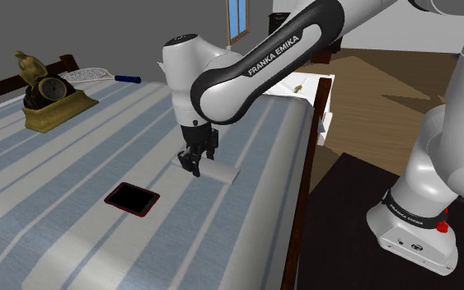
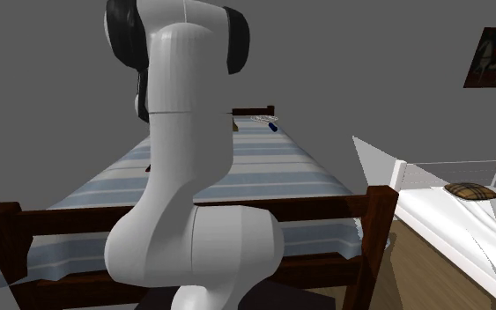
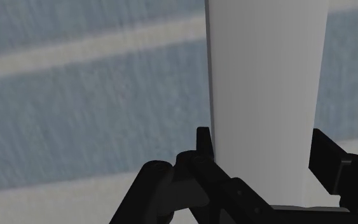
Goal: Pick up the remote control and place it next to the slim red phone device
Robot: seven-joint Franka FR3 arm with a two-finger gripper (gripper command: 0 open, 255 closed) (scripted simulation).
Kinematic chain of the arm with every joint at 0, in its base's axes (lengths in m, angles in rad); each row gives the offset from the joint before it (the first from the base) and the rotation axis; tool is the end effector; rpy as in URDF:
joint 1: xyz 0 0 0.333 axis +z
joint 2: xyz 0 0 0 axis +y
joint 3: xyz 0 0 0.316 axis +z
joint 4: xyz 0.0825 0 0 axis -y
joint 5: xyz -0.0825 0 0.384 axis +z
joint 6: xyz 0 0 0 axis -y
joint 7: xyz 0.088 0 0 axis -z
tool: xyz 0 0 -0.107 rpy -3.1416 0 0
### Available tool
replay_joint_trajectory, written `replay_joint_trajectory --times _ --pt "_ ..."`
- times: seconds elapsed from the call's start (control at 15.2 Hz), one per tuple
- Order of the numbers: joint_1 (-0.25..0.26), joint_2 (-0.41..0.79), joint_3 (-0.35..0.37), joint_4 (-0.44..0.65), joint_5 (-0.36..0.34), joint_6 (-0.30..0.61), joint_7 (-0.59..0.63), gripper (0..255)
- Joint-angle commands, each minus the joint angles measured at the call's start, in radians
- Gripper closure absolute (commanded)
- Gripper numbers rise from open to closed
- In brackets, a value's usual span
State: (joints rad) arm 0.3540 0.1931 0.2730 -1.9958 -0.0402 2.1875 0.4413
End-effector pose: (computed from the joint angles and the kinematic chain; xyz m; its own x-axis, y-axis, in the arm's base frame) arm 0.4814 0.3411 0.3689 0.9793 0.2025 -0.0023 0.2024 -0.9791 -0.0197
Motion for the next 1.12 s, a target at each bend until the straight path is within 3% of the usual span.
replay_joint_trajectory --times 0.0,0.26,0.79,0.86,1.06 --pt "0.000 0.011 -0.001 -0.012 -0.004 0.024 0.002 255" --pt "0.003 0.039 -0.004 -0.031 -0.014 0.070 0.008 255" --pt "0.003 0.039 -0.004 -0.031 -0.014 0.070 0.008 255" --pt "0.003 0.039 -0.004 -0.032 -0.014 0.070 0.008 0" --pt "0.003 0.039 -0.004 -0.032 -0.014 0.070 0.008 0"
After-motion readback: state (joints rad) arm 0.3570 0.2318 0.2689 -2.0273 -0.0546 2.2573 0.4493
